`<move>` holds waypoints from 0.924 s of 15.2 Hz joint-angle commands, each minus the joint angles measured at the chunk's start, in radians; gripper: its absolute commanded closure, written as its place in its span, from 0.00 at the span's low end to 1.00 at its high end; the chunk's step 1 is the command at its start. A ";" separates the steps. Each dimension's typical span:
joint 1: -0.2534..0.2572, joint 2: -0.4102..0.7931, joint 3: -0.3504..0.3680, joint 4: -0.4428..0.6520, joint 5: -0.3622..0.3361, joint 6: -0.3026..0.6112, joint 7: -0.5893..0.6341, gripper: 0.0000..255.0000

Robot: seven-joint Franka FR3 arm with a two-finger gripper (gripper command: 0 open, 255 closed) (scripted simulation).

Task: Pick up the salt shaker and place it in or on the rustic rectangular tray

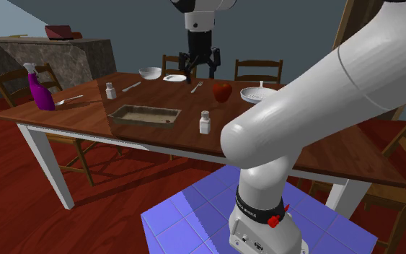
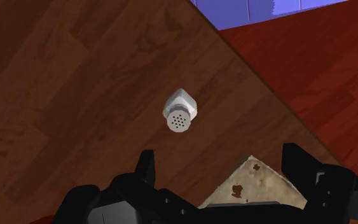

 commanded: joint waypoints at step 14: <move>-0.019 0.220 -0.142 -0.185 0.005 0.357 -0.098 0.00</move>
